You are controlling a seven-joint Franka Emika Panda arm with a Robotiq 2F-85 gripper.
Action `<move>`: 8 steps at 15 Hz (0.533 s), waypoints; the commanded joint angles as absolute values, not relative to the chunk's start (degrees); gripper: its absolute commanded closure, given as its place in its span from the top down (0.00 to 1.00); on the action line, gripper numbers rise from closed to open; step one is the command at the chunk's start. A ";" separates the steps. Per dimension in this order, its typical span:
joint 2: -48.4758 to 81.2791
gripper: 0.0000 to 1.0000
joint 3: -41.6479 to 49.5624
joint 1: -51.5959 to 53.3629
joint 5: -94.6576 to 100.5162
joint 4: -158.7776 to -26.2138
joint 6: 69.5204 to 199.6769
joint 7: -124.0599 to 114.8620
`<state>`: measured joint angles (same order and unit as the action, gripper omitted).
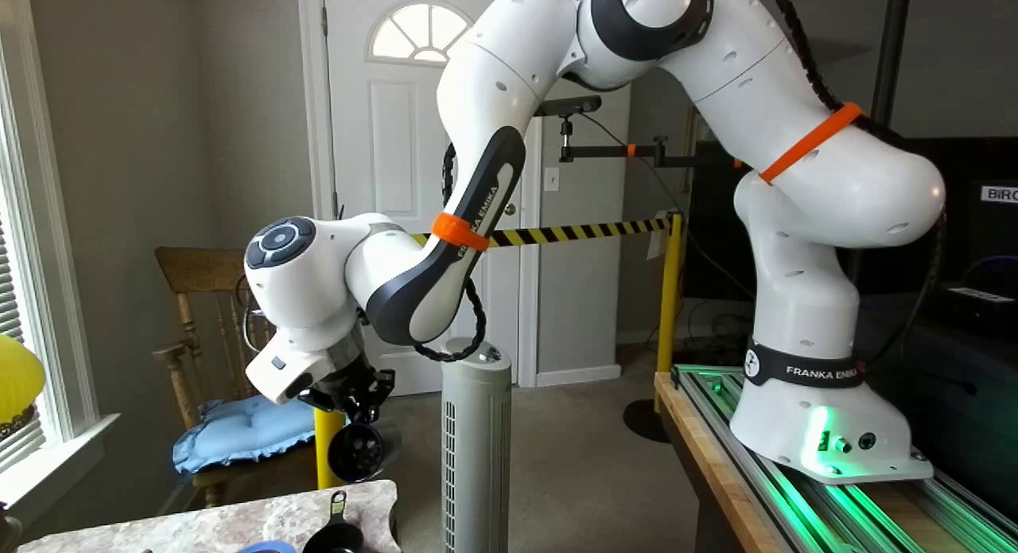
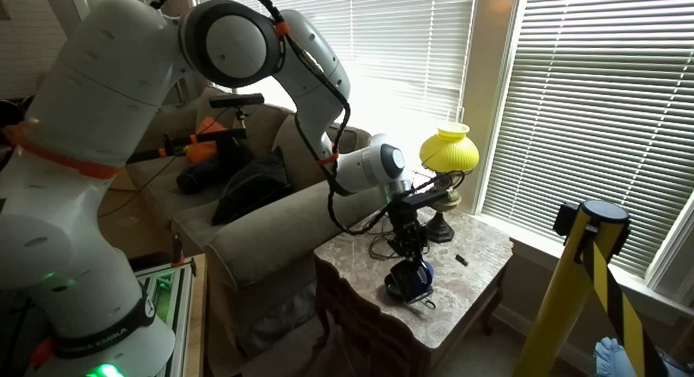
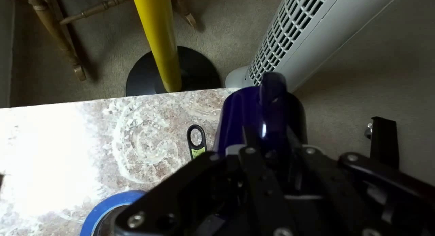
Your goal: Empty the contents of the black mug into the measuring cup and place the mug back
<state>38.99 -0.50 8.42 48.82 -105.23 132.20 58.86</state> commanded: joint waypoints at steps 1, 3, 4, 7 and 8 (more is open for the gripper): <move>39.17 0.20 -2.09 7.06 49.64 -105.03 131.60 58.50; 39.27 0.20 -2.18 6.85 49.59 -105.04 131.62 58.52; 39.28 0.20 -2.18 6.79 49.59 -105.04 131.63 58.52; 39.28 0.20 -2.19 6.73 49.58 -105.04 131.64 58.53; 39.28 0.20 -2.20 6.73 49.57 -105.04 131.64 58.53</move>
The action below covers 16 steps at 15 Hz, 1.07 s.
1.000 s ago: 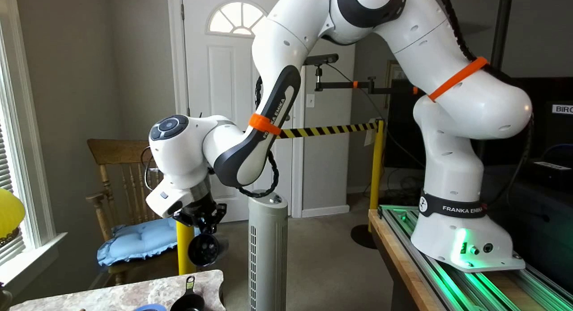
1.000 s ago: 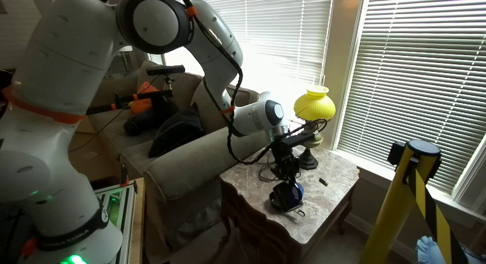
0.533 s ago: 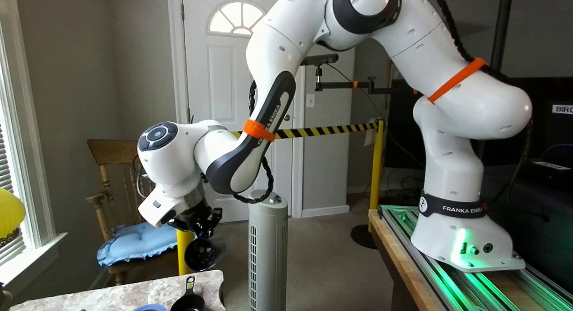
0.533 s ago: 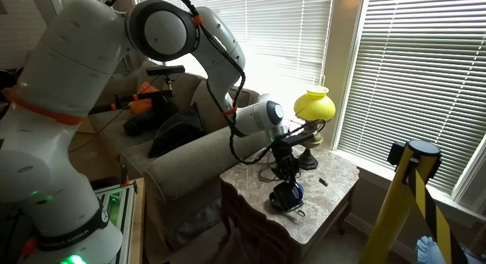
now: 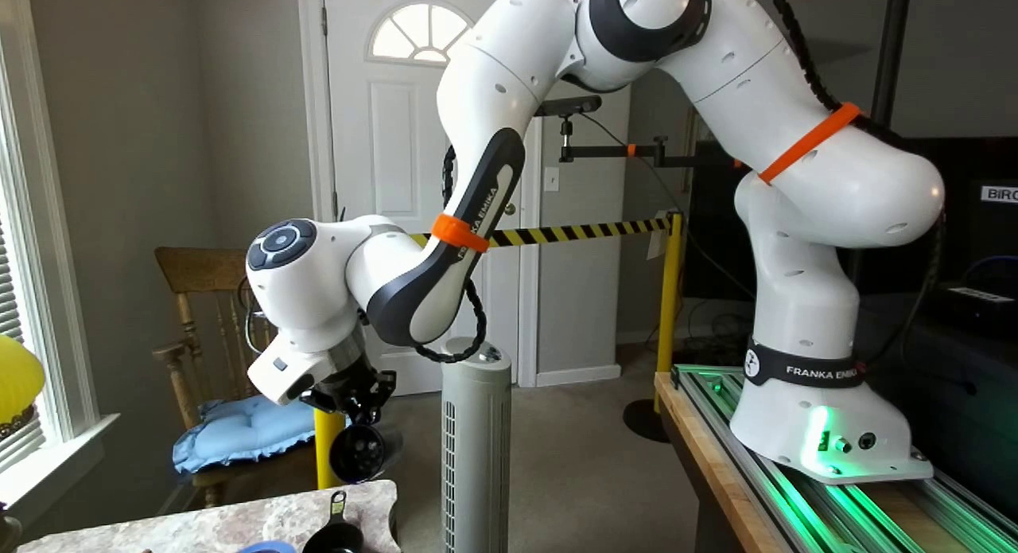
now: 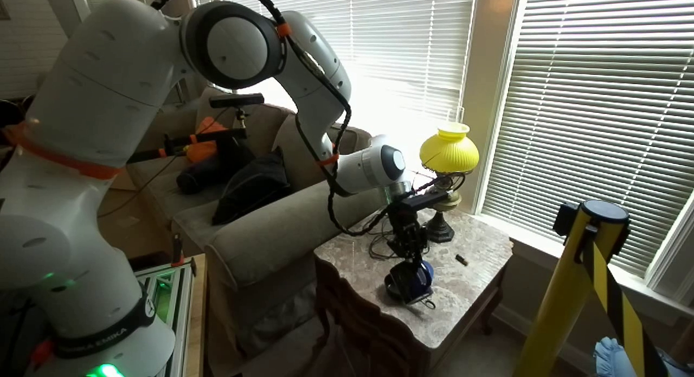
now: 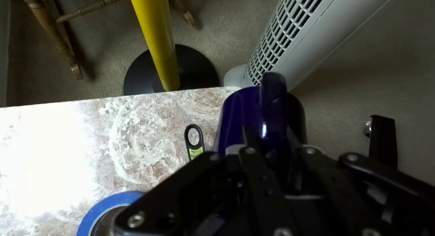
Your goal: Empty the contents of the black mug into the measuring cup and place the mug back
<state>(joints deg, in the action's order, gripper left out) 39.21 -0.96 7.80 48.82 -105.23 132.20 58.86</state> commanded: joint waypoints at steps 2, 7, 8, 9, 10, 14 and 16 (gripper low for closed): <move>39.28 0.20 -2.22 6.73 49.57 -105.04 131.64 58.53; 39.66 0.05 -2.05 7.46 49.51 -104.10 129.35 58.53; 39.54 0.05 -2.30 7.74 49.09 -103.77 127.94 59.09; 39.53 0.05 -2.03 8.88 49.46 -103.18 125.04 58.61; 39.80 0.05 -1.99 9.54 49.80 -102.52 122.75 58.20; 40.41 0.05 -2.67 12.07 50.62 -99.78 112.22 57.32; 41.18 0.05 -3.02 13.27 51.20 -97.85 107.39 56.86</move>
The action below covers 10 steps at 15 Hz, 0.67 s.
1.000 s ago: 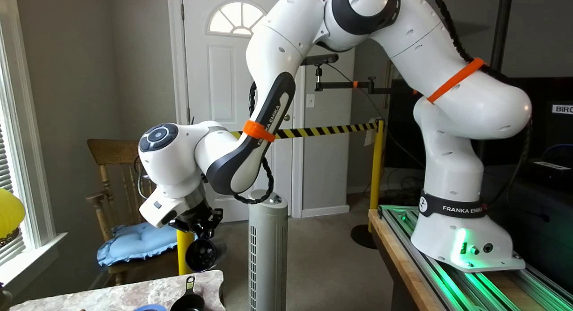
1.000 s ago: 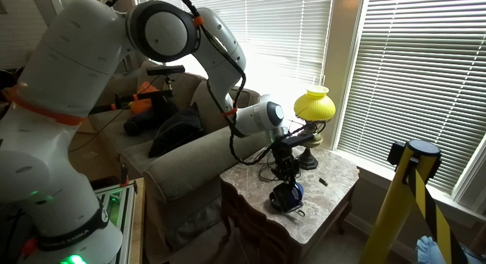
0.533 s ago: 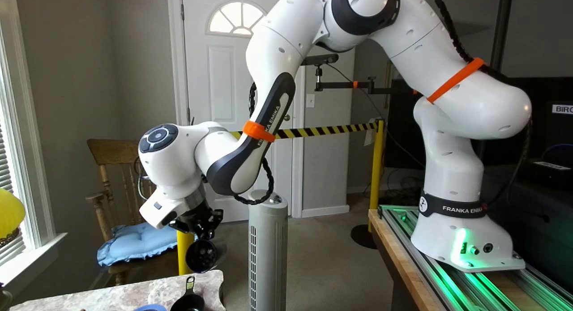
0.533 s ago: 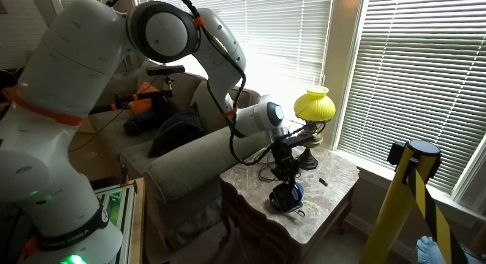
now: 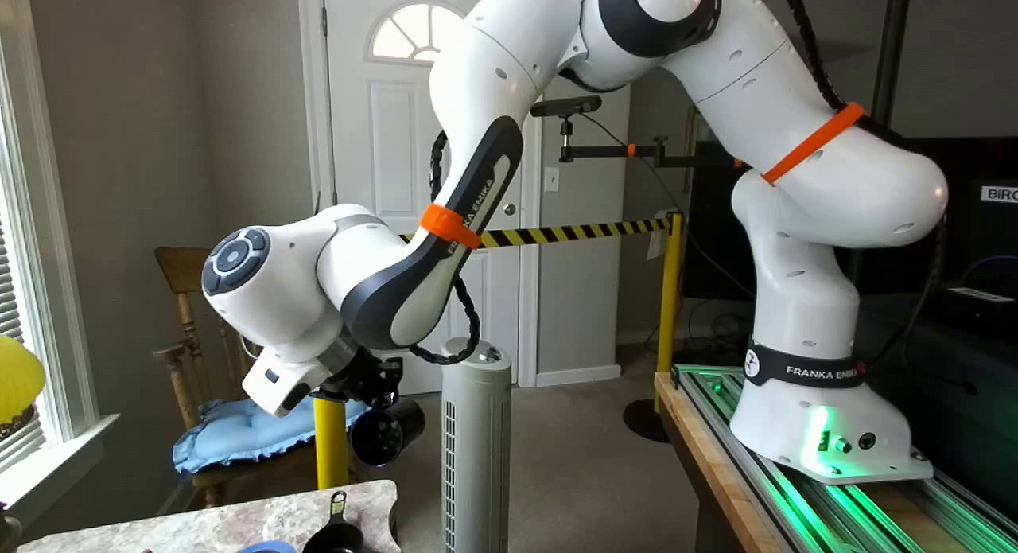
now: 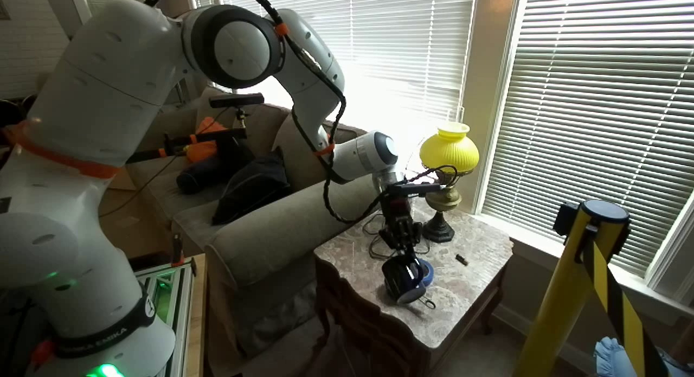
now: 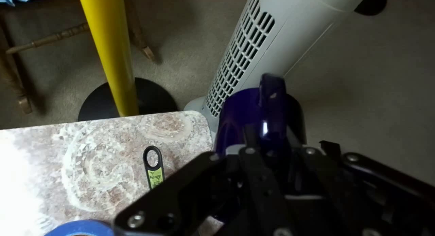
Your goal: Empty the contents of the black mug into the measuring cup and place the mug back
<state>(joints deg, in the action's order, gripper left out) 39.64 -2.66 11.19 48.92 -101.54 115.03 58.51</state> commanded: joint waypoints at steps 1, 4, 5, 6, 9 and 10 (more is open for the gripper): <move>41.86 0.05 -3.32 13.65 51.47 -96.70 105.48 56.99; 44.39 0.05 -3.66 15.00 52.79 -93.38 99.92 56.17; 45.30 0.05 -3.80 15.25 53.15 -92.30 98.49 56.23; 46.26 0.05 -3.96 15.45 53.39 -91.08 97.39 56.16; 49.19 0.05 -4.18 15.80 54.28 -87.74 95.14 56.19; 50.01 0.05 -4.22 15.88 54.50 -86.74 94.58 56.16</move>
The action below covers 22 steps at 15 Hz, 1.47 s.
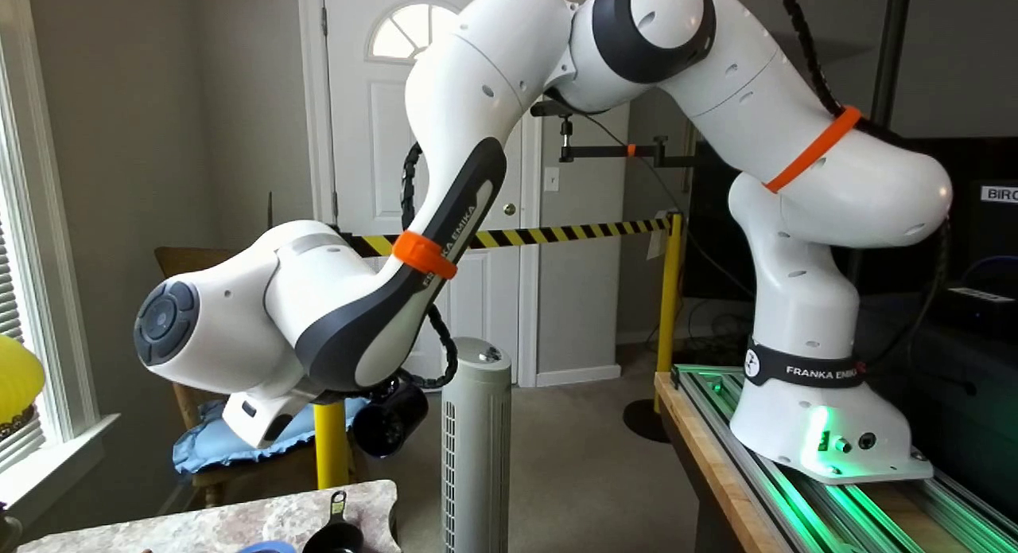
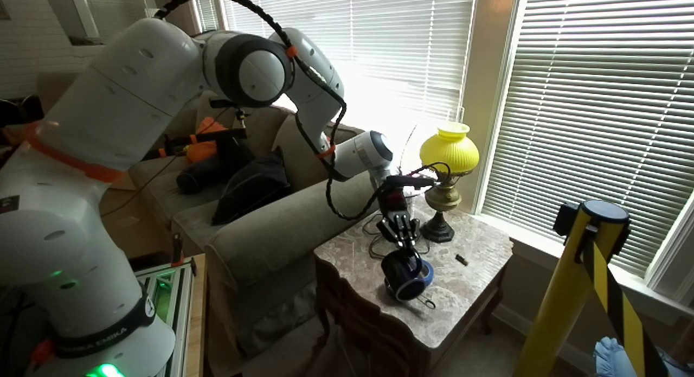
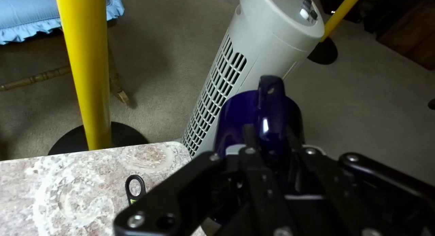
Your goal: Empty the contents of the black mug into the measuring cup and place the mug back
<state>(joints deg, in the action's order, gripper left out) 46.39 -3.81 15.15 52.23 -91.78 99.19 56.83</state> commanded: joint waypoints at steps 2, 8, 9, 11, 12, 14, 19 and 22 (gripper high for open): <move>51.79 0.05 -4.24 15.97 54.94 -84.66 94.39 55.94; 55.25 0.05 -3.87 17.30 56.89 -79.56 93.58 55.50; 55.58 0.05 -3.90 17.47 57.22 -78.92 93.41 55.75; 56.55 0.05 -3.81 18.05 57.83 -77.49 92.57 55.85; 56.86 0.05 -3.89 18.37 57.98 -77.03 91.81 56.28; 57.75 0.05 -3.85 19.20 58.48 -75.94 89.98 56.71; 59.66 0.05 -4.06 20.76 59.47 -74.06 86.17 57.27; 60.83 0.05 -4.04 21.33 60.02 -73.13 84.32 57.54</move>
